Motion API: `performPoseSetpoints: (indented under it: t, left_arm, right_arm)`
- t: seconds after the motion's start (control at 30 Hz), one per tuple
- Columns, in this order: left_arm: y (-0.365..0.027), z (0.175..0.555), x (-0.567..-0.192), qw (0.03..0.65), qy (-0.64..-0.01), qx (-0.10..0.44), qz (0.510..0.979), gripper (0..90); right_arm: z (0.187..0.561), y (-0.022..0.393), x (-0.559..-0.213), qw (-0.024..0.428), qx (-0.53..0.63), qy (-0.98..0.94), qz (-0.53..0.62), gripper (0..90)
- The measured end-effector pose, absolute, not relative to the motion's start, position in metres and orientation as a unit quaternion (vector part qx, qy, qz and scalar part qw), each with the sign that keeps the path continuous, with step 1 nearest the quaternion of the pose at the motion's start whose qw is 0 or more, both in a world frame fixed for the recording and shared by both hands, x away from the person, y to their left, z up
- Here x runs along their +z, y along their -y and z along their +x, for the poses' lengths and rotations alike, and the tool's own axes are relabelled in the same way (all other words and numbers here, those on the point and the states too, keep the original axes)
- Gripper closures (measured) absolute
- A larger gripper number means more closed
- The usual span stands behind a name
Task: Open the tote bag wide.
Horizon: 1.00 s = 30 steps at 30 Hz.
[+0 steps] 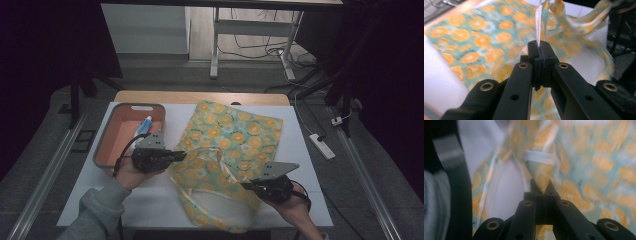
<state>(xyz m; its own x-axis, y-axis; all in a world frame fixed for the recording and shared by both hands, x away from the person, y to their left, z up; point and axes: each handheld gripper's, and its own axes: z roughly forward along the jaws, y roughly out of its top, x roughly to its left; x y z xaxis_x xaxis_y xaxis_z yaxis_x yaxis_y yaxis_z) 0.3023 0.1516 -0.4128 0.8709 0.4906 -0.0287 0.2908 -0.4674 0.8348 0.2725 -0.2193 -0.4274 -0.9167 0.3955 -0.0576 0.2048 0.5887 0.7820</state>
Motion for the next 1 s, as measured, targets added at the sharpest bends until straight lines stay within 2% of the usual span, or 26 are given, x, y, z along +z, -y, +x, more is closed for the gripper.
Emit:
performPoseSetpoints:
  t: [0.1,0.17,0.33,0.4,0.53,1.0]
  left_arm:
    - [-0.152,0.311,-0.408,0.471,-0.242,0.118,0.84,88.5]
    - [-0.15,0.319,-0.409,0.466,-0.257,0.13,0.837,88.5]
    - [-0.139,0.341,-0.417,0.453,-0.277,0.126,0.838,88.3]
    - [-0.133,0.349,-0.423,0.444,-0.286,0.119,0.841,88.2]
    - [-0.121,0.36,-0.434,0.424,-0.297,0.111,0.848,87.6]
    - [-0.092,0.372,-0.459,0.387,-0.294,0.092,0.869,86.7]
  right_arm:
    - [0.276,0.219,-0.409,0.15,0.437,-0.871,0.168,89.6]
    - [0.29,0.225,-0.403,0.158,0.443,-0.863,0.185,89.6]
    - [0.328,0.239,-0.412,0.177,0.434,-0.852,0.232,89.6]
    - [0.356,0.246,-0.433,0.161,0.424,-0.85,0.267,89.6]
    - [0.378,0.254,-0.461,0.137,0.395,-0.857,0.301,89.6]
    - [0.375,0.266,-0.501,0.102,0.336,-0.876,0.331,86.8]
